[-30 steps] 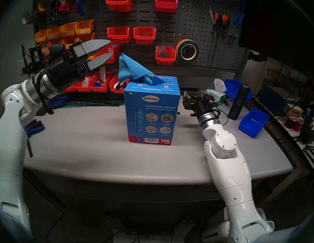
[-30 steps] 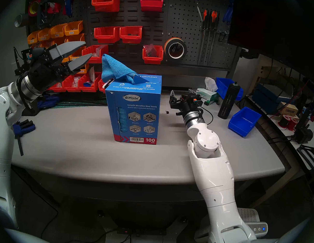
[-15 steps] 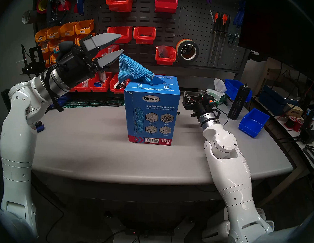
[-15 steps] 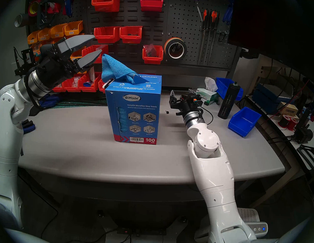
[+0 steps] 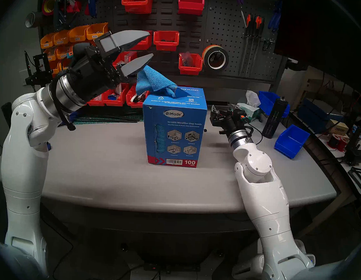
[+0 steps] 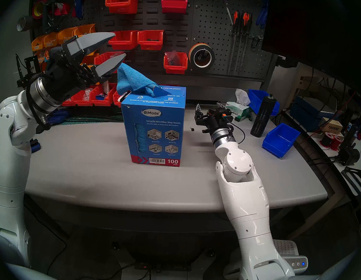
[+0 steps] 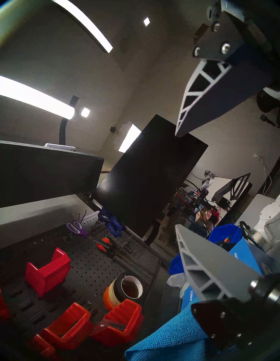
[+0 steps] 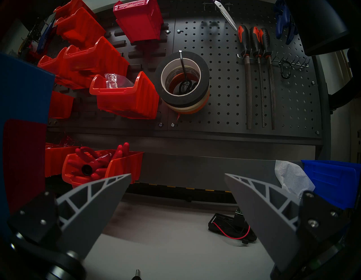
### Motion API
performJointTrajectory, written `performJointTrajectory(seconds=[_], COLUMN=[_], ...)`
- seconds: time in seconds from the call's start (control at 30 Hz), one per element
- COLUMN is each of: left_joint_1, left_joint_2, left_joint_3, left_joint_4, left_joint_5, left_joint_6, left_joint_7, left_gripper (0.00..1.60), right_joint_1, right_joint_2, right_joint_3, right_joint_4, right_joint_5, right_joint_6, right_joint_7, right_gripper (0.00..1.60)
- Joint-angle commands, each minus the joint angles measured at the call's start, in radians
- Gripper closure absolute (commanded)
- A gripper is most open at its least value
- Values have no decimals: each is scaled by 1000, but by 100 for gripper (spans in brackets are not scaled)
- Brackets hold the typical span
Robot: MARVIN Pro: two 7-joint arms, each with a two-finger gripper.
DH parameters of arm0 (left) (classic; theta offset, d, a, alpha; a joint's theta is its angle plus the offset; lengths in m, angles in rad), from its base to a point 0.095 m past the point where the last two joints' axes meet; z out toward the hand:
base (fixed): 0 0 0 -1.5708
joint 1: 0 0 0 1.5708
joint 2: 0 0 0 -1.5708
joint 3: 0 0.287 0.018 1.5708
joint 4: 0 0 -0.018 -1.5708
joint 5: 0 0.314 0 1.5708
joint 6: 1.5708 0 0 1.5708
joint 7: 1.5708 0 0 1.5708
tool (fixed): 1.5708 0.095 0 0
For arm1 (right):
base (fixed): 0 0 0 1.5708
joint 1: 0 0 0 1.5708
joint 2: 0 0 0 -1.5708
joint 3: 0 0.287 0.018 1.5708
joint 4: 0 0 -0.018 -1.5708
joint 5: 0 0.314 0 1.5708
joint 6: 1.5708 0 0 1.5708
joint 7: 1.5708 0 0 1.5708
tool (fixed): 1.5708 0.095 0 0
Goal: Take out a shop towel
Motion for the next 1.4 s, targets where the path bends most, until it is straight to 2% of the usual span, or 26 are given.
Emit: performJointTrajectory(seconds=[0.0,0.47,0.9,1.37], left_joint_1=[47,86,91,38], left_joint_2=[-3,-18,-15,-19], left_joint_3=[-23,-43,-43,-21], left_joint_4=[-44,-47,-35,-11], left_joint_5=[-40,-21,36,142], left_joint_6=[16,31,31,-4], left_joint_7=[19,70,60,48], left_gripper=[0,0,0,0], right_joint_1=[25,25,25,25], right_joint_2=[-1,-1,-1,-1], right_joint_3=[2,2,2,2], right_joint_4=[-37,-37,-37,-37], right_joint_5=[-1,-1,-1,-1], right_joint_6=[-6,-6,-6,-6], right_joint_7=[1,1,1,1], right_gripper=[0,0,0,0])
